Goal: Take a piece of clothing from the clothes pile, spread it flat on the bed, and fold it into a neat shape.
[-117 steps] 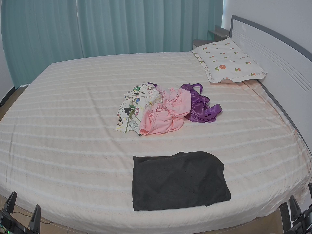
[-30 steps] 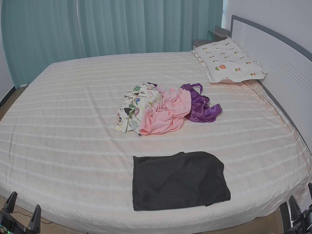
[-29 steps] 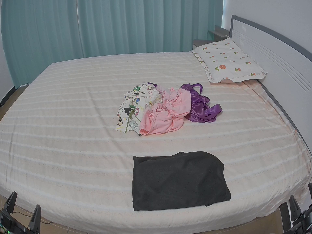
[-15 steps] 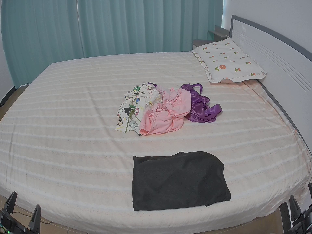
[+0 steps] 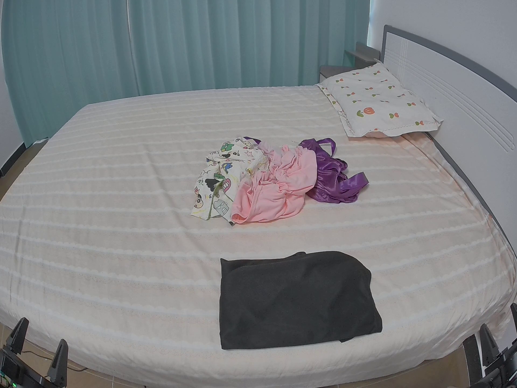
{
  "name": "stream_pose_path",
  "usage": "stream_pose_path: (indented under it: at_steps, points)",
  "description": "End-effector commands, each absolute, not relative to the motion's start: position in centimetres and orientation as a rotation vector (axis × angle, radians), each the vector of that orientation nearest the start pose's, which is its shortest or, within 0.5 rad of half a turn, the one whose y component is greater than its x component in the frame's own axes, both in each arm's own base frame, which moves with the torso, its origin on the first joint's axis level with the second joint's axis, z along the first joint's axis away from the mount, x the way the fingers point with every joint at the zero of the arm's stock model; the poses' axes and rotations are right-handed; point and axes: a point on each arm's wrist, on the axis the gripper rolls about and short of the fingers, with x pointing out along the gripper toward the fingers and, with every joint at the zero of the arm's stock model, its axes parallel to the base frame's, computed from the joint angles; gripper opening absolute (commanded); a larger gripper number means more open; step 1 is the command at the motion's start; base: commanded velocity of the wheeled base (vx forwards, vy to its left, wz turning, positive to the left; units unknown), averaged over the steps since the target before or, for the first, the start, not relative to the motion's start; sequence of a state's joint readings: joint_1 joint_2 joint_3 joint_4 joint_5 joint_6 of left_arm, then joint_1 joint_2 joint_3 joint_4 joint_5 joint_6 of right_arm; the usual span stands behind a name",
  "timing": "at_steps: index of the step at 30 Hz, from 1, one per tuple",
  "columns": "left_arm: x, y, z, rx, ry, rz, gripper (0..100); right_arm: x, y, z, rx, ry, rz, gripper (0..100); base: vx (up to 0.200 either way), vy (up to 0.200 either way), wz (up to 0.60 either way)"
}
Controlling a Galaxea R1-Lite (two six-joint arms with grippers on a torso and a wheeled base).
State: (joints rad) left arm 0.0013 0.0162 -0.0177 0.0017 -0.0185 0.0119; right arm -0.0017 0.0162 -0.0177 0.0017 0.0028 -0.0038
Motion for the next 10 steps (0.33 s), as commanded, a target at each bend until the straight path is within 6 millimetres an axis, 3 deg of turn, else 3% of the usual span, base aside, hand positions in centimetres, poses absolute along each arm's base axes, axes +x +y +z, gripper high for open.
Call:
stream_pose_path:
  at_steps: [1,10]
  points:
    - [-2.15,-0.04,7.57,0.012,0.018,-0.017,100,-2.26,0.01,7.54,-0.005,0.005,0.002,100,0.0,0.0,0.0]
    - [-2.15,-0.04,7.57,0.012,0.018,-0.017,100,-2.26,0.01,7.54,-0.005,0.005,0.002,100,0.0,0.0,0.0]
